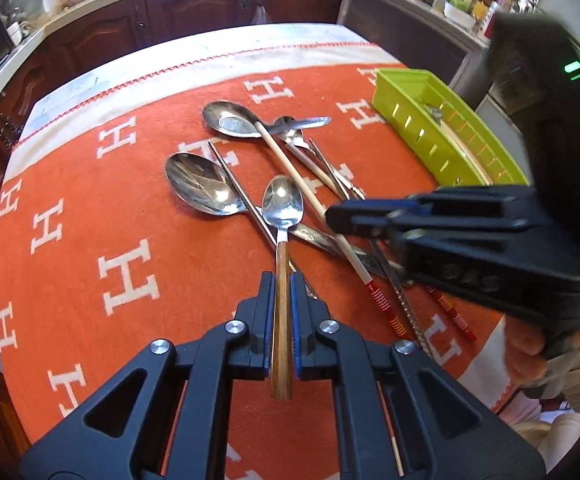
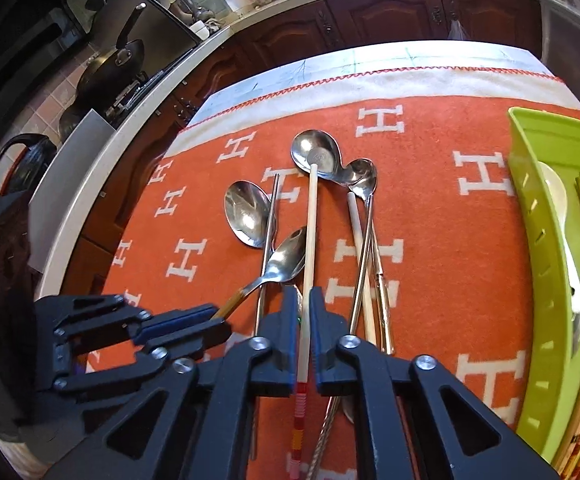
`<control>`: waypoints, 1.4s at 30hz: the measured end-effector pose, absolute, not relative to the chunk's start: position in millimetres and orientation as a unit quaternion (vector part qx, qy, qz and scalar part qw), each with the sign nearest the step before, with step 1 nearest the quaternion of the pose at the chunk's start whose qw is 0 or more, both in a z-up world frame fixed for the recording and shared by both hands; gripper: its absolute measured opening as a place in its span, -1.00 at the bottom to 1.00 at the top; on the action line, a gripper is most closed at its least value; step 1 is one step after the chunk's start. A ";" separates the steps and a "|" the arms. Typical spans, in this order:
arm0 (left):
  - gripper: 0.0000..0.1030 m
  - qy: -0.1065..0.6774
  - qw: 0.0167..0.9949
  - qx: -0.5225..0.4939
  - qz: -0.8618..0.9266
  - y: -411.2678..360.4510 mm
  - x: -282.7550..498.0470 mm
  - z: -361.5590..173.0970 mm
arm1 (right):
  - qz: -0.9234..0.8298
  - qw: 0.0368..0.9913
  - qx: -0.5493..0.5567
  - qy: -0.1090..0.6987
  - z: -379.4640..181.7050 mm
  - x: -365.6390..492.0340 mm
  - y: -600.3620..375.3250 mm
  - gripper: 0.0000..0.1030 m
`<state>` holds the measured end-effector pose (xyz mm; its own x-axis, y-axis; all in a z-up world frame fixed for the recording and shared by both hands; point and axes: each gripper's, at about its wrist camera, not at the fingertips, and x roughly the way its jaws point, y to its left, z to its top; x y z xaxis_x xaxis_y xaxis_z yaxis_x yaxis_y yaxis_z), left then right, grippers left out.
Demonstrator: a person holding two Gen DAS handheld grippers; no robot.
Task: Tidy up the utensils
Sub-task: 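Hold the steel spoon in the left tool while the right tool grasps a wooden chopstick, then carry the spoon and chopstick into the green tray and open both tools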
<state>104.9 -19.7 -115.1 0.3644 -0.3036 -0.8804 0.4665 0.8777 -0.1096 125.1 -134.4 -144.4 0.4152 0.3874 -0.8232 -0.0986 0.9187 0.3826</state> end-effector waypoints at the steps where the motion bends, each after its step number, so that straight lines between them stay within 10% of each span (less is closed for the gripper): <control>1: -0.91 0.508 0.826 0.075 -0.233 -18.1 103.1 -112.3 | 0.144 0.828 0.134 0.526 -148.0 127.1 -132.5 -0.80; 42: -0.92 0.523 0.824 0.086 -0.203 -31.8 117.3 -132.9 | 0.126 0.832 0.174 0.511 -147.6 111.8 -153.4 -0.90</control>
<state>117.3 -31.8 -132.9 0.3716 -0.2450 -0.8955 0.4237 0.9030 -0.0712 111.8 -153.4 -147.6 0.4464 0.3875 -0.8066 -0.0311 0.9076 0.4187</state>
